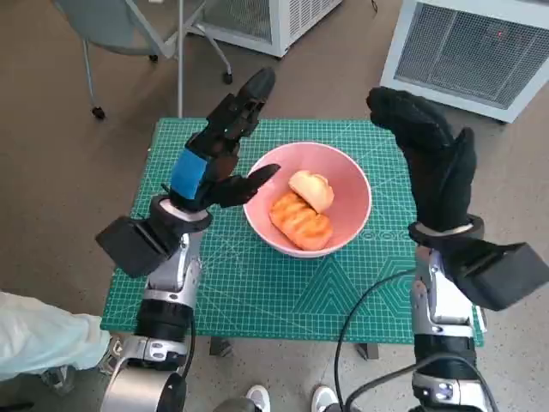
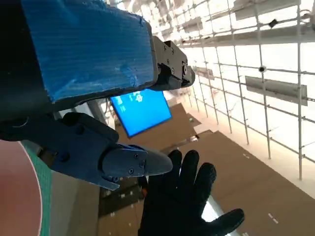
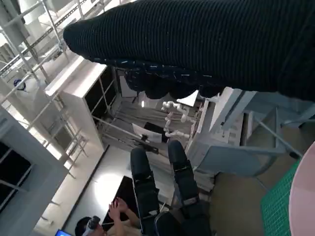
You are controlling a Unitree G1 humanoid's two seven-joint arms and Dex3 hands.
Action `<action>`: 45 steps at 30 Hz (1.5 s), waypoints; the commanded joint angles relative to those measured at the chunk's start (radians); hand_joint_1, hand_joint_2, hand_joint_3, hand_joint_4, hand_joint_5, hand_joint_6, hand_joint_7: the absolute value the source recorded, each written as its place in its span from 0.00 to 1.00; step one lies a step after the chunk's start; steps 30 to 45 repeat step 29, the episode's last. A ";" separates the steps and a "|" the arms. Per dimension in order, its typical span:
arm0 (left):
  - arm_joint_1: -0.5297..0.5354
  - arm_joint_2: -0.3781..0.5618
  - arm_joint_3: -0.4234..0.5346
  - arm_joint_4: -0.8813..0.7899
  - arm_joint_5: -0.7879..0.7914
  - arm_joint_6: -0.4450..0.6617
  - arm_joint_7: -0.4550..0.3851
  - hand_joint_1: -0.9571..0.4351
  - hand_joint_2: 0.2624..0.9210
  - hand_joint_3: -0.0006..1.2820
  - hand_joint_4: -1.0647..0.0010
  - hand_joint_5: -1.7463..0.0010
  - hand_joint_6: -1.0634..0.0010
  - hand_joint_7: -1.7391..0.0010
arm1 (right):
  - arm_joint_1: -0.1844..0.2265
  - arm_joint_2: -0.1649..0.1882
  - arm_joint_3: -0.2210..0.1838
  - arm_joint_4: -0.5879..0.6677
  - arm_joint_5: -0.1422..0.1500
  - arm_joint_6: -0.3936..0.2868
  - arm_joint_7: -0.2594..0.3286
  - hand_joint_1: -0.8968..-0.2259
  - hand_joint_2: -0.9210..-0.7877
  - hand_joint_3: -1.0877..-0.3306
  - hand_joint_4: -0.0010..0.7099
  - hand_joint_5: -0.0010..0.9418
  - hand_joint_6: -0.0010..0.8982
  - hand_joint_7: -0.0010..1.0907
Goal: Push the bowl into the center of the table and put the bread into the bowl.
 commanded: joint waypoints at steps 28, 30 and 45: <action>0.041 -0.003 0.029 -0.005 -0.076 0.001 -0.049 0.25 1.00 0.32 0.88 1.00 0.78 1.00 | -0.002 -0.001 0.004 0.018 -0.031 0.008 -0.030 0.30 0.00 0.49 0.24 0.00 0.00 0.47; 0.043 -0.003 0.029 -0.007 -0.077 0.003 -0.051 0.25 1.00 0.32 0.88 1.00 0.78 1.00 | -0.001 -0.001 0.005 0.016 -0.031 0.008 -0.031 0.30 0.00 0.49 0.24 0.00 0.00 0.47; 0.043 -0.003 0.029 -0.007 -0.077 0.003 -0.051 0.25 1.00 0.32 0.88 1.00 0.78 1.00 | -0.001 -0.001 0.005 0.016 -0.031 0.008 -0.031 0.30 0.00 0.49 0.24 0.00 0.00 0.47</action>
